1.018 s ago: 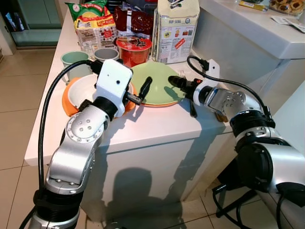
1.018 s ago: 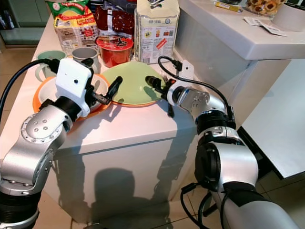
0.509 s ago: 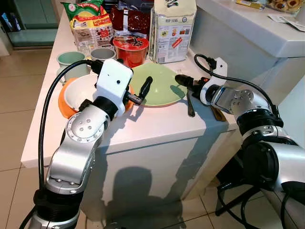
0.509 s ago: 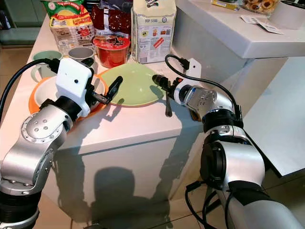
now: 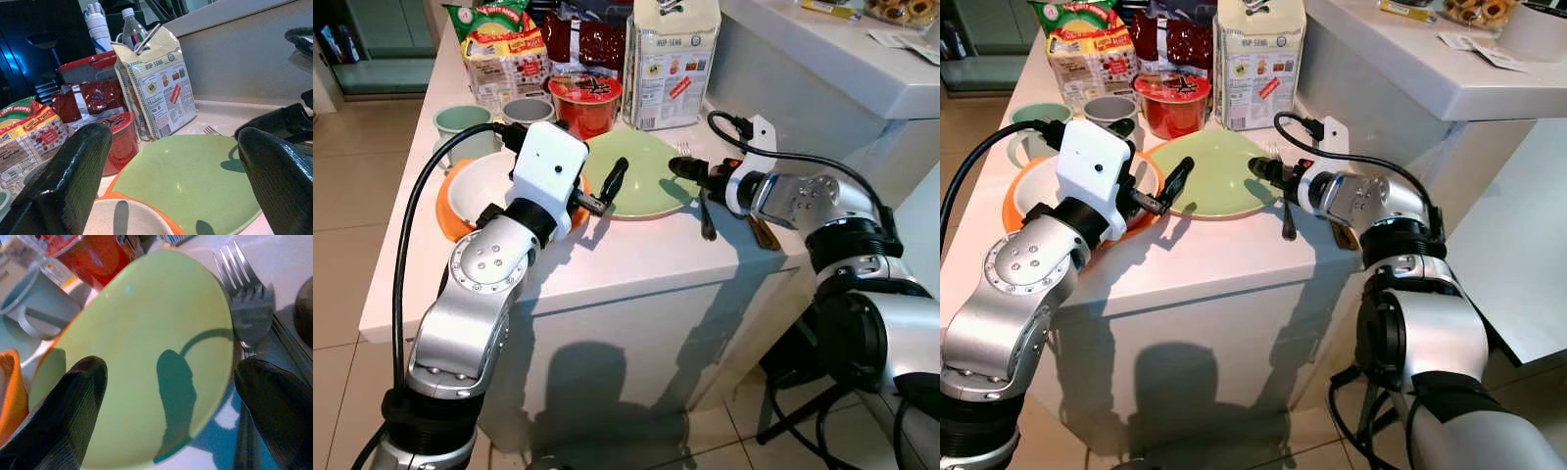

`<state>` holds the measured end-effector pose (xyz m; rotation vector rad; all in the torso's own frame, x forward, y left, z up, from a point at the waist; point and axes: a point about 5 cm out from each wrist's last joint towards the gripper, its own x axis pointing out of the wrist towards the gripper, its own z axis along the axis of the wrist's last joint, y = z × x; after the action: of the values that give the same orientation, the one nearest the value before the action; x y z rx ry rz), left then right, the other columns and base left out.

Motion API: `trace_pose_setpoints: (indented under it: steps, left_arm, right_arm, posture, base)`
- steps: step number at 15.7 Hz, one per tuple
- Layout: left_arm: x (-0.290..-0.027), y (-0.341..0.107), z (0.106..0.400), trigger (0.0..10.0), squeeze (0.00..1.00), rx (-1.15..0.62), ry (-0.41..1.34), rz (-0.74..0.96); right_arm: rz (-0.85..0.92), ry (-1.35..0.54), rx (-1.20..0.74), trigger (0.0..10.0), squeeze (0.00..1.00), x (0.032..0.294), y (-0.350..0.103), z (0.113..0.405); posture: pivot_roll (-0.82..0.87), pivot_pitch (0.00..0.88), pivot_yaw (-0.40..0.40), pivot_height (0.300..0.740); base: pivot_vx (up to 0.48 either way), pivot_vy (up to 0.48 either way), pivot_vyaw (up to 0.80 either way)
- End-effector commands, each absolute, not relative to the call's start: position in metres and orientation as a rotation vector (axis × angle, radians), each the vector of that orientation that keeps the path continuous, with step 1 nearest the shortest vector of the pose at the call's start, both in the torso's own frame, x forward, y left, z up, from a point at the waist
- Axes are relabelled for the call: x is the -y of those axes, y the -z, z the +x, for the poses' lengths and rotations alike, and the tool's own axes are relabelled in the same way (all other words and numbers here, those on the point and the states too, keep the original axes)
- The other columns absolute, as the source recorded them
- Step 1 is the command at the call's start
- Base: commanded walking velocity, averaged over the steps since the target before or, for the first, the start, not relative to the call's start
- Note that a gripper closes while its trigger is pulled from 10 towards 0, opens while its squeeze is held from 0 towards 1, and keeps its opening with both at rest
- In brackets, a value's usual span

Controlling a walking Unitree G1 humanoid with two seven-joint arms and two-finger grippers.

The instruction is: Setting the table

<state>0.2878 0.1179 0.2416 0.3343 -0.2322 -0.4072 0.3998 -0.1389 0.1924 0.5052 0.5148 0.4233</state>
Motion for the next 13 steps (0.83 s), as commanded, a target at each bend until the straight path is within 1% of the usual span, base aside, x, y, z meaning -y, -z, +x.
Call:
trace_pose_setpoints:
  steps: [1,4,8,10,11,12,13]
  left_arm:
    - [-0.113,-0.246,0.289,10.0,0.00,0.253,0.427,0.355]
    - [-0.112,-0.247,0.290,10.0,0.00,0.257,0.432,0.356]
    - [-0.113,-0.248,0.291,10.0,0.00,0.261,0.429,0.360]
    - [-0.113,-0.248,0.291,10.0,0.00,0.262,0.430,0.362]
    - [-0.112,-0.248,0.291,10.0,0.00,0.264,0.430,0.362]
    - [-0.111,-0.249,0.292,10.0,0.00,0.266,0.430,0.362]
    - [-0.110,-0.249,0.292,10.0,0.00,0.267,0.432,0.361]
  right_arm:
    - [0.490,-0.408,-0.550,10.0,0.00,0.146,-0.186,0.396]
    - [0.504,-0.384,-0.591,10.0,0.00,0.151,-0.176,0.393]
    - [0.560,-0.361,-0.586,10.0,0.00,0.159,-0.171,0.390]
    - [0.508,-0.342,-0.584,10.0,0.00,0.163,-0.168,0.389]
    - [0.437,-0.318,-0.556,10.0,0.00,0.169,-0.169,0.391]
    - [0.310,-0.285,-0.491,10.0,0.00,0.179,-0.177,0.394]
    - [0.250,-0.297,-0.437,10.0,0.00,0.183,-0.185,0.396]
  posture:
    - [0.04,0.000,-0.060,0.740]
    - [0.04,0.000,-0.059,0.740]
    - [0.04,0.000,-0.056,0.740]
    - [0.04,0.000,-0.056,0.740]
    - [0.04,0.000,-0.056,0.740]
    - [0.04,0.000,-0.050,0.740]
    - [0.03,0.000,-0.049,0.740]
  base:
    - [0.000,0.000,0.00]
    - [0.000,0.000,0.00]
    - [0.000,0.000,0.00]
    - [0.000,0.000,0.00]
    - [0.000,0.000,0.00]
    - [0.000,0.000,0.00]
    - [0.000,0.000,0.00]
